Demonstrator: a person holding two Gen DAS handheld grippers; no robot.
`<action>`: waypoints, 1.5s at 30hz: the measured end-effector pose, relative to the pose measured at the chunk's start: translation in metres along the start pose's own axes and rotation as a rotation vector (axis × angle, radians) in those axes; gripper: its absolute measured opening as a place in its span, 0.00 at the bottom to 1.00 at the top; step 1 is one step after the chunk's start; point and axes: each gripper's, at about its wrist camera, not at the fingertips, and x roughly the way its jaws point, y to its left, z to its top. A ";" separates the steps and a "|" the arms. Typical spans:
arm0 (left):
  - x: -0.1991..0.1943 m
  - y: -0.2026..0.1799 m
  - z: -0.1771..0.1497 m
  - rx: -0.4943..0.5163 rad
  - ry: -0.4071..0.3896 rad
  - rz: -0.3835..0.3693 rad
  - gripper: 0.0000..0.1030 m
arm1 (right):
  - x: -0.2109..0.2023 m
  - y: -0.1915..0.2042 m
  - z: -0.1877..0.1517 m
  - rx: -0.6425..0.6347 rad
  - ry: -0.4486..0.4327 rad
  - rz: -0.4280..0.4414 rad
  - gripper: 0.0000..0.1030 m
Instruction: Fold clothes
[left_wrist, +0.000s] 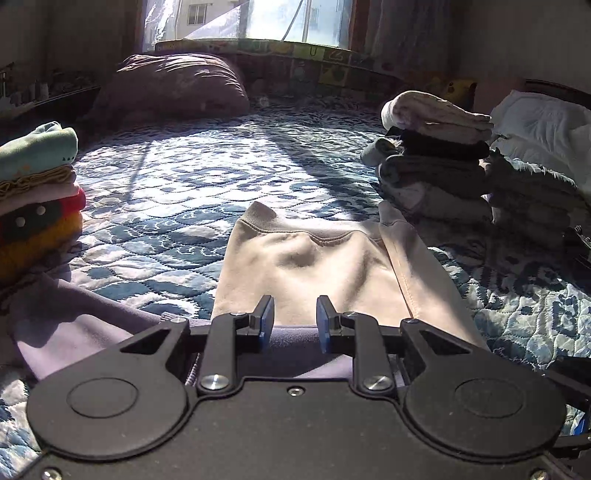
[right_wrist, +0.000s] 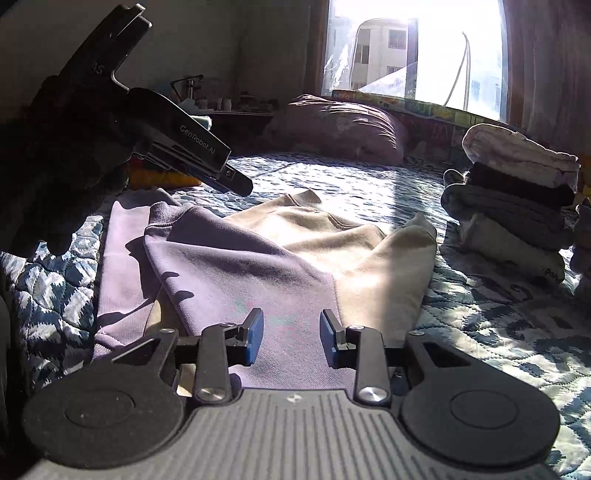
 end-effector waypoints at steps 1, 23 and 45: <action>0.016 -0.013 0.011 0.029 0.005 -0.041 0.21 | 0.003 -0.001 0.000 0.005 0.006 0.003 0.33; 0.253 -0.075 0.090 0.145 0.322 -0.031 0.09 | 0.021 -0.003 -0.014 0.030 0.083 0.080 0.34; -0.037 0.119 0.012 -0.359 0.035 0.148 0.42 | -0.019 -0.028 -0.013 0.149 -0.008 0.066 0.34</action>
